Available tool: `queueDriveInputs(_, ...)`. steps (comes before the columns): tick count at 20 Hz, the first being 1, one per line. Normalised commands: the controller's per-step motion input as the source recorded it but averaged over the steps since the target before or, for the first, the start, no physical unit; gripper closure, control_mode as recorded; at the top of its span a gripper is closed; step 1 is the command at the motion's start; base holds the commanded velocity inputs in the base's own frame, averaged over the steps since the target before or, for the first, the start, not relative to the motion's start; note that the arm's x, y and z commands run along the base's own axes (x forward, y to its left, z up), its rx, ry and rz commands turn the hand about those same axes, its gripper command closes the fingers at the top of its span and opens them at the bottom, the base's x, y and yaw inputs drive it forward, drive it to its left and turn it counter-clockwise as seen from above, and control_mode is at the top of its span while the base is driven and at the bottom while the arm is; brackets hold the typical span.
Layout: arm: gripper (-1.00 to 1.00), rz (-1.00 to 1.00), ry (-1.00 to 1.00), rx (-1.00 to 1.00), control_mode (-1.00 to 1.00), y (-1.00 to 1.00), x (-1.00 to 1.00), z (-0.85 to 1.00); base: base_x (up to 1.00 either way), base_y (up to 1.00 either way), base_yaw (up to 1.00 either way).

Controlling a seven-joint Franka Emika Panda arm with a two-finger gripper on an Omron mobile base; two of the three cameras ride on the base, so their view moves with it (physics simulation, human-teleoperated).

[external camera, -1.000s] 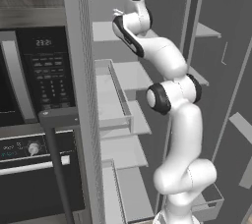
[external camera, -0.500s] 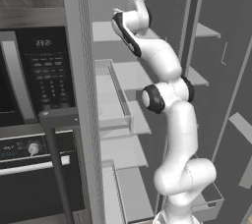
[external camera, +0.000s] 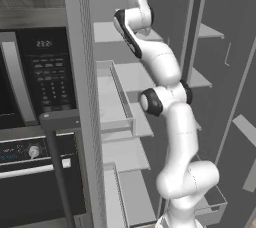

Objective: Take the carrot and mushroom from the fridge shelf and place them in the freezer drawer to begin freezing them.

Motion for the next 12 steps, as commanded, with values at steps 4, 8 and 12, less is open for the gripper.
queueDriveInputs(4,1.0,0.0,-0.21,0.0,-1.0,0.27,0.0,-0.04,0.0,0.0,0.0)
queueDriveInputs(8,1.0,0.0,-0.2,-0.02,-1.0,0.08,-0.02,-0.15,0.0,0.0,0.0)
queueDriveInputs(12,1.0,0.0,-0.2,-0.01,-1.0,0.03,-0.43,0.0,0.0,0.0,0.0)
